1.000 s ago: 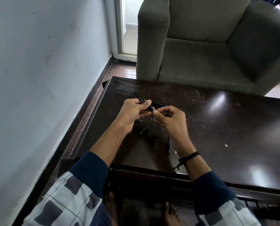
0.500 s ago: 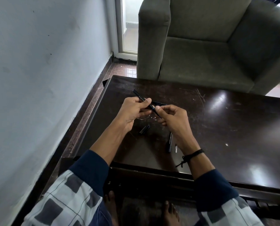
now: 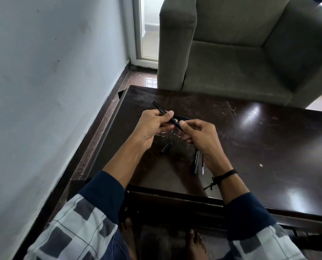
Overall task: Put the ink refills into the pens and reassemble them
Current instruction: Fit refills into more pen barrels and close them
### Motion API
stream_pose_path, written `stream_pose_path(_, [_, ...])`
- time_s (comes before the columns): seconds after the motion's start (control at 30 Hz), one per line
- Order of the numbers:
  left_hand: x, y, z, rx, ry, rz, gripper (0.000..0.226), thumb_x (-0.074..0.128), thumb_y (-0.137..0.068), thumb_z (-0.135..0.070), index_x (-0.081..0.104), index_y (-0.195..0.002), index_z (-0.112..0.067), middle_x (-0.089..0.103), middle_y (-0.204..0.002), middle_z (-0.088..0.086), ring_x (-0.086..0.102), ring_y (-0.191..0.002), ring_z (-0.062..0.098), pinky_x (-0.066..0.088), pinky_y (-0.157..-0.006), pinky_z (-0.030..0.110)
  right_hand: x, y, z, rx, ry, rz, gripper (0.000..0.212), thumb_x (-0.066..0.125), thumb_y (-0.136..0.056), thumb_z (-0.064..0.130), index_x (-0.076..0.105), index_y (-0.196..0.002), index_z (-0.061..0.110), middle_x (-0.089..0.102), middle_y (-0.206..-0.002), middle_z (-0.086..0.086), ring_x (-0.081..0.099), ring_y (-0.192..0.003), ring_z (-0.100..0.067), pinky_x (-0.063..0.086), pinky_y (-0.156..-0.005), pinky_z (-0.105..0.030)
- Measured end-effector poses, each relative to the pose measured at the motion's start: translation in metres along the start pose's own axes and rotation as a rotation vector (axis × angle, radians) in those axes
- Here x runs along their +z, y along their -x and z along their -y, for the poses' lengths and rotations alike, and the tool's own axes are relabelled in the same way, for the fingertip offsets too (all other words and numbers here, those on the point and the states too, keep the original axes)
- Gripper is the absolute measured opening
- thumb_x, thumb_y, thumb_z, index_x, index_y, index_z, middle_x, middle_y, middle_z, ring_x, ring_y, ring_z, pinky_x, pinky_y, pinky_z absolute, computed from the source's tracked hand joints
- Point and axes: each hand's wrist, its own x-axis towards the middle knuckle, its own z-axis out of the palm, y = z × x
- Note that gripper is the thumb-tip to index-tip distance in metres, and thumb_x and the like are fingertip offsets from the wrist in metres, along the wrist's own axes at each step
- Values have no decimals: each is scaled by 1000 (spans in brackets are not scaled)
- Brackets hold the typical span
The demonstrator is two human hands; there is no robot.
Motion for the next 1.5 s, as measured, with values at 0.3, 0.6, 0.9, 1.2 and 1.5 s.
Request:
stream_pose_path(0.3, [-4, 1, -4, -1, -5, 24, 16, 68, -95, -11, 71, -99, 5, 76, -87, 14, 76, -85, 24, 63, -79, 30, 6, 2, -2, -38, 14, -11, 17, 80, -89, 23, 74, -100, 12, 76, -83, -2, 68, -70, -8, 52, -63, -18])
stream_pose_path(0.6, [-1, 4, -4, -14, -8, 32, 12, 68, -95, -8, 70, -97, 3, 76, -85, 11, 76, -81, 20, 63, -74, 26, 11, 1, -4, -79, 84, -51, 6, 79, -90, 16, 74, -93, 19, 75, -82, -2, 68, -71, -10, 52, -65, -23])
stream_pose_path(0.9, [-4, 3, -6, 3, 8, 4, 14, 68, -95, -11, 71, -97, 3, 77, -87, 13, 76, -84, 23, 62, -73, 26, 13, 1, -3, -34, 35, -64, 13, 70, -98, 28, 75, -91, 17, 76, -74, -2, 68, -63, -6, 50, -61, -19])
stream_pose_path(1.2, [-5, 2, -5, 1, 10, 4, 21, 68, -95, -11, 70, -103, 8, 76, -93, 18, 76, -86, 25, 62, -73, 25, 12, 3, -2, -60, 30, -103, 16, 76, -92, 34, 73, -97, 19, 77, -82, -2, 69, -68, -8, 51, -62, -18])
stream_pose_path(1.5, [0, 3, -1, -11, 5, 14, 13, 68, -95, -9, 71, -98, 3, 76, -88, 13, 76, -86, 23, 63, -76, 28, 10, 3, -4, -62, 79, -105, 7, 79, -90, 24, 74, -91, 19, 76, -84, -5, 70, -74, -14, 58, -71, -31])
